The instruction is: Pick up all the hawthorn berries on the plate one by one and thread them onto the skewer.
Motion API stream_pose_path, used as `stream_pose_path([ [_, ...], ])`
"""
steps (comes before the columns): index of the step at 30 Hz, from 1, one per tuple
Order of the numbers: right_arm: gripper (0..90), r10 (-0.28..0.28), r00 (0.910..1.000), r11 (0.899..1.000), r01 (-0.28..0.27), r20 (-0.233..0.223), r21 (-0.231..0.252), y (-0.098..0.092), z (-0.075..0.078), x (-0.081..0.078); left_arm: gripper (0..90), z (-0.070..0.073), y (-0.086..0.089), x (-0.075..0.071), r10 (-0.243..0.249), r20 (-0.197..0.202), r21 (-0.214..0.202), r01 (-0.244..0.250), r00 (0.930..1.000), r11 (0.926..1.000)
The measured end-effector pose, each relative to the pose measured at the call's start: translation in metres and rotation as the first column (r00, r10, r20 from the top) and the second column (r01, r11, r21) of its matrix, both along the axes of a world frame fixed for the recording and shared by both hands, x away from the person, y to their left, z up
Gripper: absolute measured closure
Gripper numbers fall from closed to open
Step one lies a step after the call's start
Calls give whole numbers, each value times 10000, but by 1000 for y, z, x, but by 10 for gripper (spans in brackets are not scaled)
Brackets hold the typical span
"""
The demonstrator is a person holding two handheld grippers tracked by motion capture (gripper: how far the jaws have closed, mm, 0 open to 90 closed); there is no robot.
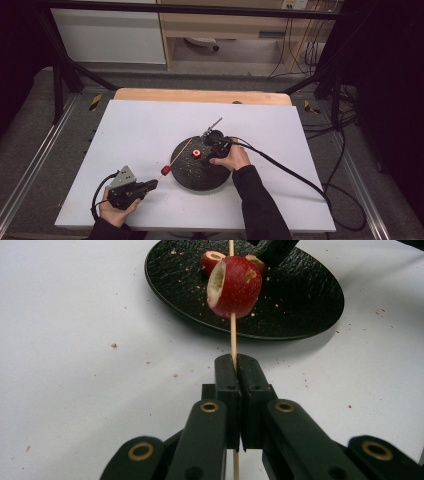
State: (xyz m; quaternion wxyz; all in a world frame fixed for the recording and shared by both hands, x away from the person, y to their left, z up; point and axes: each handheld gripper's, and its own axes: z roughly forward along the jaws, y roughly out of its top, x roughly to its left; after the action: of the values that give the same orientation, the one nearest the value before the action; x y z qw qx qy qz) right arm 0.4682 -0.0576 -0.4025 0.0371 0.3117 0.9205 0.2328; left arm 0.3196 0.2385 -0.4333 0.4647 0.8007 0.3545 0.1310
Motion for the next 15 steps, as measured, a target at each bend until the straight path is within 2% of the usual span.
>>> stream_pose_path([
  [4, 450, 68, 9999, 9998, -71, -134, -204, 2, -2, 4, 888, 0, 0, 0, -2, 3, -1, 2, 10000, 10000],
  [15, 558, 45, 9974, 9998, -58, -726, -168, 4, -6, 10, 888, 0, 0, 0, -24, -13, 27, 24, 10000, 10000],
])
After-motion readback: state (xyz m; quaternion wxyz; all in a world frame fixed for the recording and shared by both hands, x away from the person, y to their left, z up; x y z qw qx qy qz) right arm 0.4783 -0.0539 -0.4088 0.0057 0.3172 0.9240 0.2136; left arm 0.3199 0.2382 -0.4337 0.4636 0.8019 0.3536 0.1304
